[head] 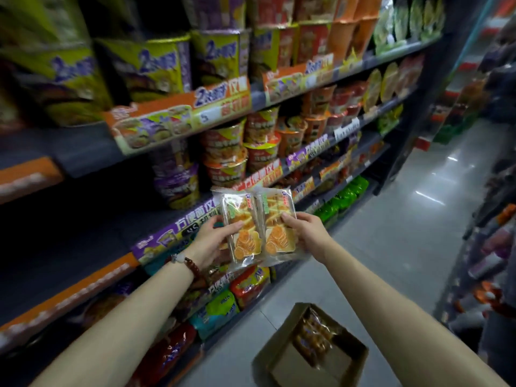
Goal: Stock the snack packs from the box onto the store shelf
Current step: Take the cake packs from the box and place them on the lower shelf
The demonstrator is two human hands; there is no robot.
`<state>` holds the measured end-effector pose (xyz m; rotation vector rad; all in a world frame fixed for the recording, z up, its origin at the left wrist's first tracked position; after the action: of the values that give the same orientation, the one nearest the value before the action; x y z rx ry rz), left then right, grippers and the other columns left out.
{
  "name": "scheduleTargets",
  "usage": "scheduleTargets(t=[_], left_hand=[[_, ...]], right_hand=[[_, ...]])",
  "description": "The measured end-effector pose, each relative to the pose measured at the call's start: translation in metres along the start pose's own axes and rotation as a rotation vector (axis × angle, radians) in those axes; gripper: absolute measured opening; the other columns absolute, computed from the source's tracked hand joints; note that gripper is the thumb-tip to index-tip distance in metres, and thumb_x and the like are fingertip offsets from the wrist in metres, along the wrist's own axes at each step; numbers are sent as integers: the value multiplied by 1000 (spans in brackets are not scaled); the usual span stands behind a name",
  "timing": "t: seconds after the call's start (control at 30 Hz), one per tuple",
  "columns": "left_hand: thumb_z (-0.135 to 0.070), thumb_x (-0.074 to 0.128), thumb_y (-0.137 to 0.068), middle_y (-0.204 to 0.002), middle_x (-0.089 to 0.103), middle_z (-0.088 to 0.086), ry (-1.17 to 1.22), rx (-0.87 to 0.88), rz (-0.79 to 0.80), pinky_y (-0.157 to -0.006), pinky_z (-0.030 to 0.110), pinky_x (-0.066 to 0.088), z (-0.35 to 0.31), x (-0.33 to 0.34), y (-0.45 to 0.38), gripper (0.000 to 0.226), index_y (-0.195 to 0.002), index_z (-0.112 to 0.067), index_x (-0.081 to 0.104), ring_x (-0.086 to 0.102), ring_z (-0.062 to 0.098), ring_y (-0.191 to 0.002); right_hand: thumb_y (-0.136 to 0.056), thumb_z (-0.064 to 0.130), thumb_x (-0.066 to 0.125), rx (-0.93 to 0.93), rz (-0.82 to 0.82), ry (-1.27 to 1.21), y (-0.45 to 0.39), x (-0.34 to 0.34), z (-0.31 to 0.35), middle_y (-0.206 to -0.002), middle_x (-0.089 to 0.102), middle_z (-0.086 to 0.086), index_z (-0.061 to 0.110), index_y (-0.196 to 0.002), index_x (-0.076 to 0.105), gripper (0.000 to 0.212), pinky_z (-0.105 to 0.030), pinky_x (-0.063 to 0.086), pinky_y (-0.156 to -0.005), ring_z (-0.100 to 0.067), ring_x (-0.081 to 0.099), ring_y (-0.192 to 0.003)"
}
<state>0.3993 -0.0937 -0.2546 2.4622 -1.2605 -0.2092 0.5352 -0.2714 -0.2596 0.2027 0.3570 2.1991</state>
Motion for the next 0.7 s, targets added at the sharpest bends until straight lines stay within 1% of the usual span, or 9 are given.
scheduleTargets(t=[0.07,0.13,0.23,0.27,0.33,0.43,0.5,0.63,0.7], left_hand=[[-19,75,-79,-107,68,6,29,26,-50,-85,45,55,-6,-15,17,40,-113,-19,54,66,23,-98],[-19,75,-78,-108,69,9,61,37,-96,-86,47,55,-7,-32,31,47,-119,-15,53,66,24,-99],[-22,77,-76,-113,67,9,85,55,-167,-89,52,53,-5,-61,54,50,-120,-14,54,65,26,-104],[-24,78,-75,-114,66,9,82,57,-191,-90,53,53,-5,-71,60,51,-119,-14,54,64,27,-105],[-28,80,-72,-116,65,9,77,60,-231,-90,52,53,-4,-92,74,54,-118,-13,55,63,26,-106],[-33,82,-69,-118,65,8,82,63,-300,-87,51,54,0,-126,90,63,-121,-14,53,63,25,-106],[-28,81,-72,-115,65,8,102,78,-356,-84,48,56,2,-146,100,61,-122,-17,49,65,25,-103],[-22,78,-76,-115,65,11,139,93,-419,-84,48,56,4,-181,112,62,-127,-21,43,67,27,-99],[-24,81,-73,-115,65,12,151,92,-445,-85,50,55,5,-200,113,65,-127,-22,45,67,28,-99]], right_hand=[[-81,34,74,-29,54,24,3,16,10,-94,75,-14,9,-97,70,30,-57,52,-87,-38,70,-90],[-78,40,75,-57,116,62,5,33,16,-92,76,-13,10,-97,72,35,-59,49,-87,-38,67,-87],[-83,38,71,-83,195,114,11,62,26,-83,76,-5,8,-101,69,35,-44,54,-77,-26,70,-75],[-84,37,70,-80,216,130,12,73,28,-82,76,-5,7,-104,68,36,-35,57,-69,-21,71,-69],[-83,40,71,-75,265,162,14,96,31,-82,74,-11,8,-101,69,38,-28,51,-58,-21,66,-64],[-81,45,70,-65,333,201,15,134,33,-85,69,-14,10,-94,70,37,-37,44,-65,-28,57,-76],[-82,45,69,-69,381,226,14,158,32,-87,70,-10,8,-96,70,40,-35,47,-68,-26,62,-77],[-67,63,71,-86,459,308,9,202,31,-90,64,-9,12,-100,72,61,-37,43,-71,-24,58,-80],[-64,62,73,-99,488,303,2,221,30,-97,68,-6,14,-107,69,65,-42,48,-75,-25,61,-84]])
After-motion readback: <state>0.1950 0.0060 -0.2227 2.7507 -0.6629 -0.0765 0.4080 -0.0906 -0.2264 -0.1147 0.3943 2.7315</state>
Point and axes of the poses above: each hand's wrist, its own y-axis away from the middle knuckle, its own x-axis out of the palm, z = x × y, the point moved 2 cm from there along -y, towards the middle knuckle
